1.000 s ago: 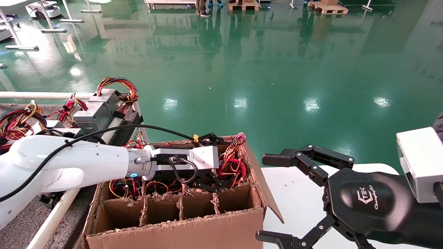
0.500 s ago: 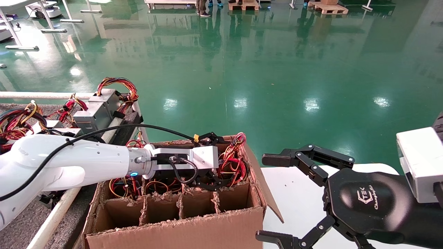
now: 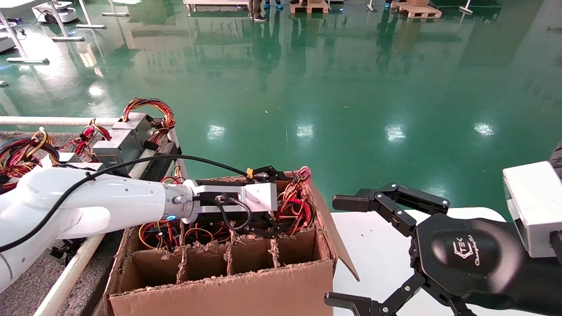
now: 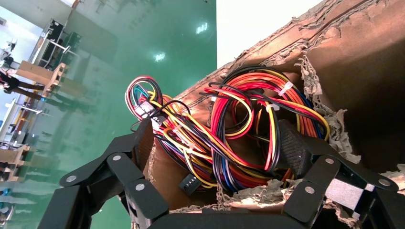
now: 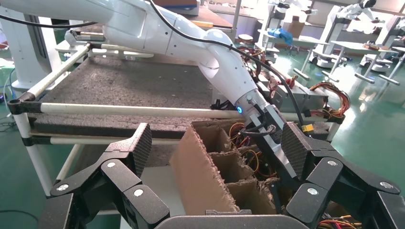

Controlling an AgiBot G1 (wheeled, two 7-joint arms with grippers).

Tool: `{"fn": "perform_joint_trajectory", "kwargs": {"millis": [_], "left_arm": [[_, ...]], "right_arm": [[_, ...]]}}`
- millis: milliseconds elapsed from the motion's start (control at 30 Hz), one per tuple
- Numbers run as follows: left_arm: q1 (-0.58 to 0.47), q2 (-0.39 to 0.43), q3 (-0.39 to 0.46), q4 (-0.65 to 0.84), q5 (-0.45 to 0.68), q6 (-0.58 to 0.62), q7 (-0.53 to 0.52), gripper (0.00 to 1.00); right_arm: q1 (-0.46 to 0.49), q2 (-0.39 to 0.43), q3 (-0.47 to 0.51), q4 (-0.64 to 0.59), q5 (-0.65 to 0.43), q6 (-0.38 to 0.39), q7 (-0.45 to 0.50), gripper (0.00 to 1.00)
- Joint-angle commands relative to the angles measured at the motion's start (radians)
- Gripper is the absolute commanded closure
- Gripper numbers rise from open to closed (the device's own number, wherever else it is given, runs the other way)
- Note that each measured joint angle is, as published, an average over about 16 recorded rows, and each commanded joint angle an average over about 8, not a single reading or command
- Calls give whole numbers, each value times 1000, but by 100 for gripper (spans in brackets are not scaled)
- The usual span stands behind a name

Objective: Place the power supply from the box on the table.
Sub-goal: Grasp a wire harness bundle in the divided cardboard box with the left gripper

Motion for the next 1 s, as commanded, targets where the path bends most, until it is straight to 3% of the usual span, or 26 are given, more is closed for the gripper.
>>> {"fn": "perform_joint_trajectory", "kwargs": {"millis": [33,1000], "left_arm": [[-2,3,0,6,-3,2,6,100],[-12,36,-38,91,-58,53,59,100]], "right_arm": [[0,0,0,0,0,0,0,0],[0,0,0,0,0,0,0,0]]}}
